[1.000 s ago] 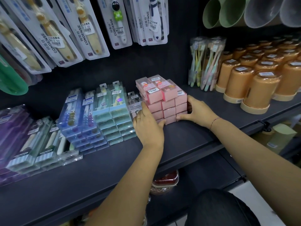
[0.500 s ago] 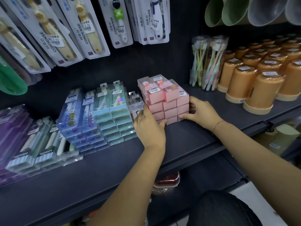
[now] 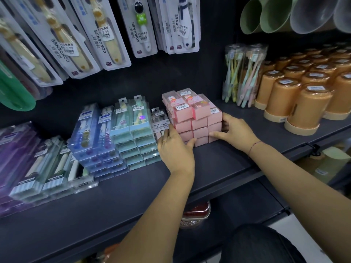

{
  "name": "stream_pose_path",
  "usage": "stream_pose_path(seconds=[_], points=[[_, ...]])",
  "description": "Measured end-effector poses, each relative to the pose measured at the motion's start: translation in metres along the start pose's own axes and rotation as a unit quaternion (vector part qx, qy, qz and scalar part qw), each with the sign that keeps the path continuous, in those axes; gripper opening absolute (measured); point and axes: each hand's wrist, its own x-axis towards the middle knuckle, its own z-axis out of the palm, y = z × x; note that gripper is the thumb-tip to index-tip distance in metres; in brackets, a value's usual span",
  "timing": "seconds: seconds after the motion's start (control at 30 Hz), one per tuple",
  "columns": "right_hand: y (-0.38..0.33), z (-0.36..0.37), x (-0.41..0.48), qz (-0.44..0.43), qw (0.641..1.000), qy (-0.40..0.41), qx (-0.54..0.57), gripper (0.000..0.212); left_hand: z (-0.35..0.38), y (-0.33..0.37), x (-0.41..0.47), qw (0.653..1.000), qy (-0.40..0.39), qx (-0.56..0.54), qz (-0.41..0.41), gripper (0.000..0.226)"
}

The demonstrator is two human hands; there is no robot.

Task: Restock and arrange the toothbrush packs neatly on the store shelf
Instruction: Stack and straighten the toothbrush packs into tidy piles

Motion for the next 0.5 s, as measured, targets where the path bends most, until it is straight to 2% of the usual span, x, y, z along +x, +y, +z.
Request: stream_pose_path(seconds=[0.2,0.3,0.4,0.5], points=[[-0.001,0.001,-0.001,0.016,1.0,0.002,0.005,0.056,-0.001,0.002,0.0,1.0,0.008,0.003,0.0,0.085],[-0.004,-0.005,0.0,0.036,0.999,-0.033,0.001,0.06,-0.005,0.003,0.001,1.0,-0.018,-0.011,-0.003,0.094],[-0.015,-0.023,-0.001,0.031,0.999,-0.012,-0.018,0.079,-0.016,0.01,0.007,0.992,-0.056,-0.116,0.001,0.109],[-0.041,-0.039,0.003,-0.05,0.999,0.008,-0.017,0.091,-0.024,0.015,0.026,0.964,-0.091,-0.25,0.022,0.098]])
